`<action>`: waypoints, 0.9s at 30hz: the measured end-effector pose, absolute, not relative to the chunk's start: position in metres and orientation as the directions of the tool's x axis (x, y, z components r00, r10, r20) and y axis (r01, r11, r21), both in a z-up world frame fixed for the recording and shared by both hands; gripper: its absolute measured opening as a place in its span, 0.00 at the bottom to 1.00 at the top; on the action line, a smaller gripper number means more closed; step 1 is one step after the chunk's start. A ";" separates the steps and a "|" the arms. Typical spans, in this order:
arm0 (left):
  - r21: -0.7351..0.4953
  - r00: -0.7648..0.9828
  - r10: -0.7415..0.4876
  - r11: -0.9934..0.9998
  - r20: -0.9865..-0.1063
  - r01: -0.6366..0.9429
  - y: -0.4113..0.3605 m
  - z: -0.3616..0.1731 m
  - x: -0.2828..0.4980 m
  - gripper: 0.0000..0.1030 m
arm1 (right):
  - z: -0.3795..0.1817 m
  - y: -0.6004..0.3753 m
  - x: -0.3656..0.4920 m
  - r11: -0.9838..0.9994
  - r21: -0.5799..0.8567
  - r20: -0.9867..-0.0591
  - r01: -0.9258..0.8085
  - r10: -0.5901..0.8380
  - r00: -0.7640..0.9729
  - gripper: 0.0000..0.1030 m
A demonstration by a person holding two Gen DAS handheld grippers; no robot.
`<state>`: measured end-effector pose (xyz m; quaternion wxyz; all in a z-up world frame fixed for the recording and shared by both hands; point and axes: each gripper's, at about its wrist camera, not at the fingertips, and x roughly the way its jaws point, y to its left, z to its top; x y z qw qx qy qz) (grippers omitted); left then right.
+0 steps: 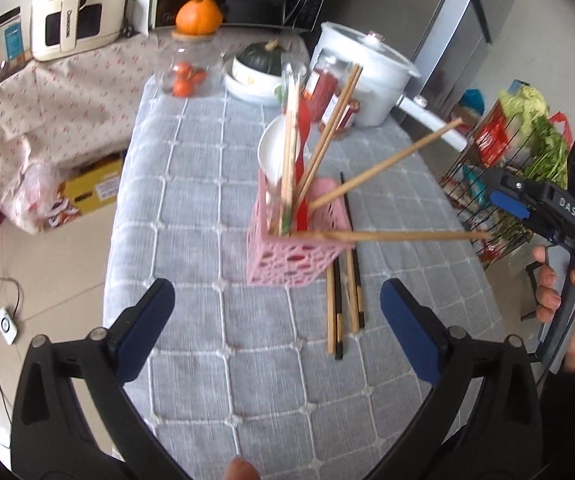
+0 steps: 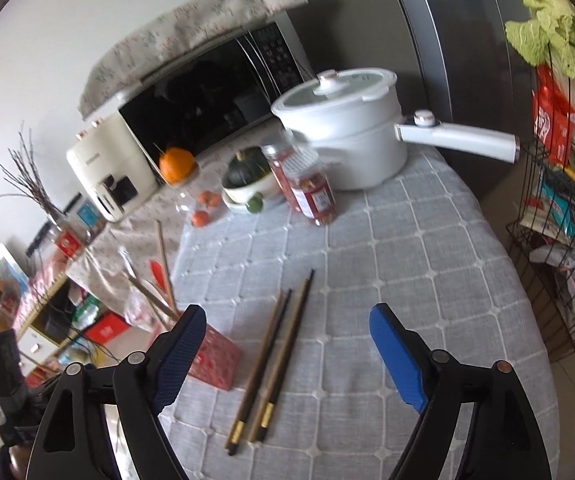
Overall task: Organize utensils
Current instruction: 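Move the right tool over the black chopsticks and grasp one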
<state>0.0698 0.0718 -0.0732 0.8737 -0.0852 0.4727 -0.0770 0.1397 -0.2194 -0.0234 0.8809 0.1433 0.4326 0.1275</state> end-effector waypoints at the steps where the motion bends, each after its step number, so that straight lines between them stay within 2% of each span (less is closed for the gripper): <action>1: -0.218 0.545 -0.205 0.975 -0.813 0.041 0.072 -0.075 0.067 0.99 | -0.030 -0.218 0.143 0.933 0.349 -0.744 -0.089 0.334 0.579 0.84; 11: -0.080 0.507 -0.066 0.997 -0.859 -0.006 0.066 -0.099 0.069 0.99 | -0.111 -0.192 0.171 0.965 0.246 -0.882 -0.088 0.260 0.394 0.84; 21: -0.032 0.446 -0.040 0.999 -0.894 0.025 0.052 -0.116 0.077 0.99 | -0.160 -0.180 0.192 0.936 0.348 -0.886 -0.043 0.344 0.310 0.84; 24: -0.031 0.444 -0.049 0.998 -0.895 0.049 0.048 -0.119 0.077 0.99 | -0.165 -0.174 0.200 0.955 0.294 -0.893 -0.041 0.290 0.345 0.83; 27: -0.012 0.419 -0.040 0.997 -0.907 0.071 0.046 -0.122 0.078 0.99 | -0.172 -0.173 0.205 0.967 0.252 -0.897 -0.029 0.244 0.368 0.77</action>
